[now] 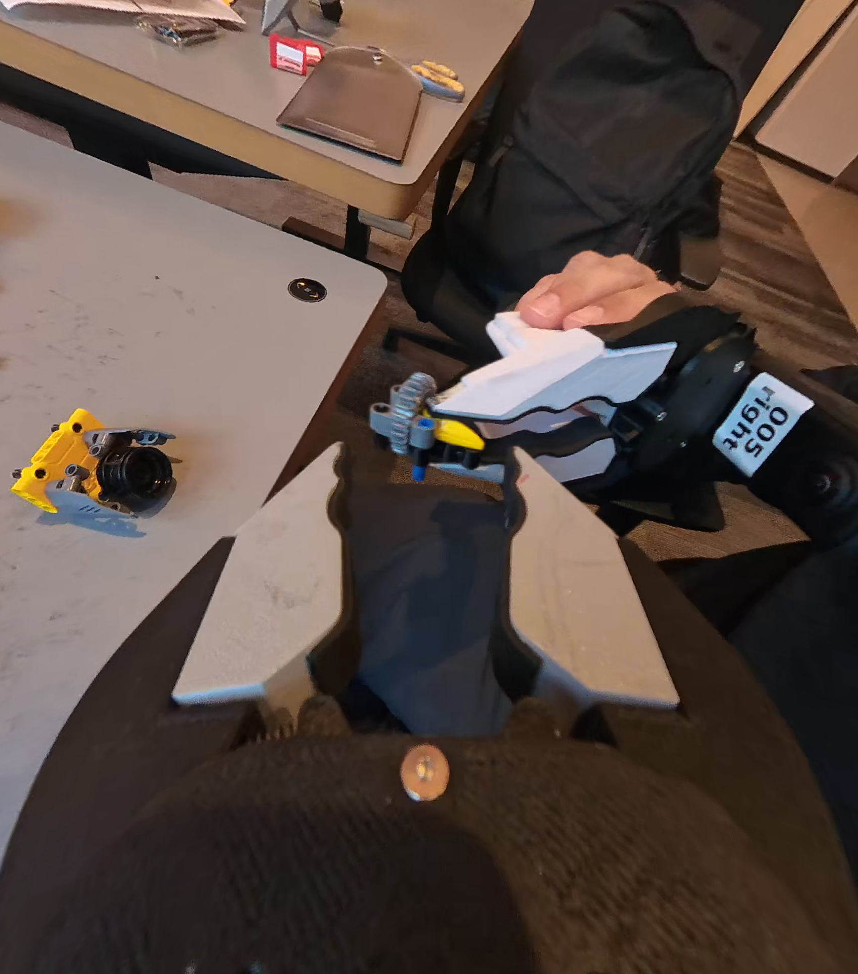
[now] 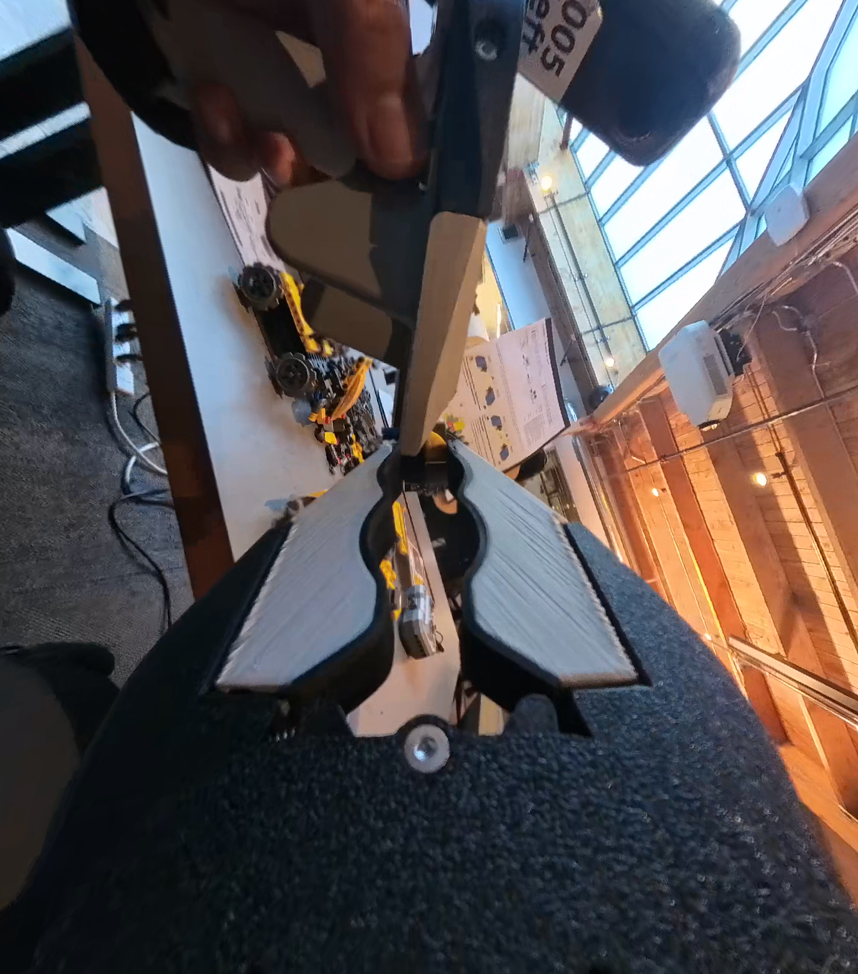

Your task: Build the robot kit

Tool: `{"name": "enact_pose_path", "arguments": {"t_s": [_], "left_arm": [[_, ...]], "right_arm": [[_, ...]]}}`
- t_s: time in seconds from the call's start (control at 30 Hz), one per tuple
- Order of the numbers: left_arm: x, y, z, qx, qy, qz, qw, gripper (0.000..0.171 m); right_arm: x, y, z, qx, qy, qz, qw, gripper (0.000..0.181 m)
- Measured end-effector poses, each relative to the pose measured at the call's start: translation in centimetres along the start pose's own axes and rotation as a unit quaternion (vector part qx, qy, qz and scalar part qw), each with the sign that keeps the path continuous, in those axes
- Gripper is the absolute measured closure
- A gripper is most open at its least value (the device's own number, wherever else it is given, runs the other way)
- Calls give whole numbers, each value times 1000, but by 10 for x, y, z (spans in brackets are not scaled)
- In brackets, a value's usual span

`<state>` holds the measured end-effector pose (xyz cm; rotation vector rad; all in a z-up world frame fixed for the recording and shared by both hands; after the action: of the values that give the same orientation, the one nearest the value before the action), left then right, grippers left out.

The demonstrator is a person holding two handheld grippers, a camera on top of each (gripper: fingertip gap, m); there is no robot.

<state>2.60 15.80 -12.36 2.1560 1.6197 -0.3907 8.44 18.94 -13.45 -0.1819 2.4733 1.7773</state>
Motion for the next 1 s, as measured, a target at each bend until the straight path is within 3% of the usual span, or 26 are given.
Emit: {"name": "enact_pose_path", "arguments": {"t_s": [0.13,0.3,0.4,0.57,0.77,1.0], "left_arm": [[-11,-2,1,-12,7,6,1000,113],[-22,4,5,-37,18,98,994,119],[-22,-1,11,-21,21,105,994,131],[-15,-12,22,-24,24,165,986,132],[6,-49,22,-66,14,188,980,132],[43,-115,4,-12,40,106,993,134]], "right_arm": [[-6,0,-4,-13,34,8,999,166],[1,0,-18,-12,96,-10,995,167],[6,-2,-22,-11,107,-21,994,167],[13,-10,-16,-5,122,-49,991,167],[41,-10,16,-28,118,-66,990,166],[95,4,73,-41,99,-64,992,166]]}}
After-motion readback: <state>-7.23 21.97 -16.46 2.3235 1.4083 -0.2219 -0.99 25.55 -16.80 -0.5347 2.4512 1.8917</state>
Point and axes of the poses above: each gripper's, where its closed fingertips meet, x out along the fingers, z out of its underside, y = z × x across the jaws, the point moved 5 cm from there along -x, back along the fingers, and after that the axes turned 12 degrees about -z, right-handed, at the moved point
